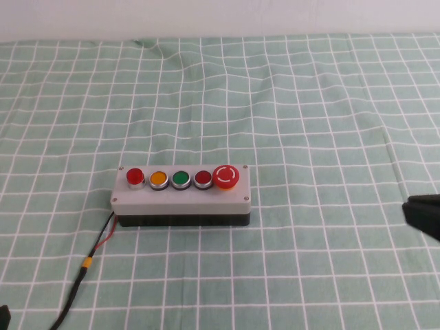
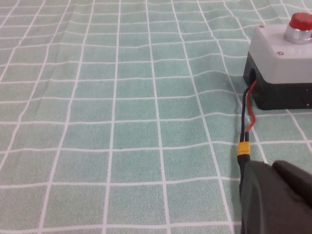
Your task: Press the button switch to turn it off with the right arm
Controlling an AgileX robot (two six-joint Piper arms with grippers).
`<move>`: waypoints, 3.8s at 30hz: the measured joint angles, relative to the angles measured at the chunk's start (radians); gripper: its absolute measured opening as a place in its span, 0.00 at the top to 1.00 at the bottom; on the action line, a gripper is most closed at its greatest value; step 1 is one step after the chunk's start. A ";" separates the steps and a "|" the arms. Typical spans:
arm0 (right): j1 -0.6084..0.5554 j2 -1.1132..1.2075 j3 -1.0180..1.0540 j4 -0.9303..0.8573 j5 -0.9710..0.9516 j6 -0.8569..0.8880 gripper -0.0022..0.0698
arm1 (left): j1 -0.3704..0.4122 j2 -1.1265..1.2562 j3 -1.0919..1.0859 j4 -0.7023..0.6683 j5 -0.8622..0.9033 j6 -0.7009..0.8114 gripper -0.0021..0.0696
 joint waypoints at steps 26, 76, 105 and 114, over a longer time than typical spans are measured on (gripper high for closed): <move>-0.750 -0.572 0.676 0.114 -0.448 0.003 0.99 | 0.000 0.000 0.000 0.000 0.000 0.000 0.98; -0.954 -0.735 0.825 0.159 -0.394 0.003 0.99 | 0.000 0.000 0.000 0.000 0.000 0.000 0.98; -0.771 -0.735 0.825 0.156 -0.290 0.003 0.99 | 0.000 0.000 0.000 0.000 0.000 0.000 0.98; -0.771 -0.735 0.825 0.156 -0.290 0.003 0.99 | 0.000 0.000 0.000 0.000 0.000 0.000 0.98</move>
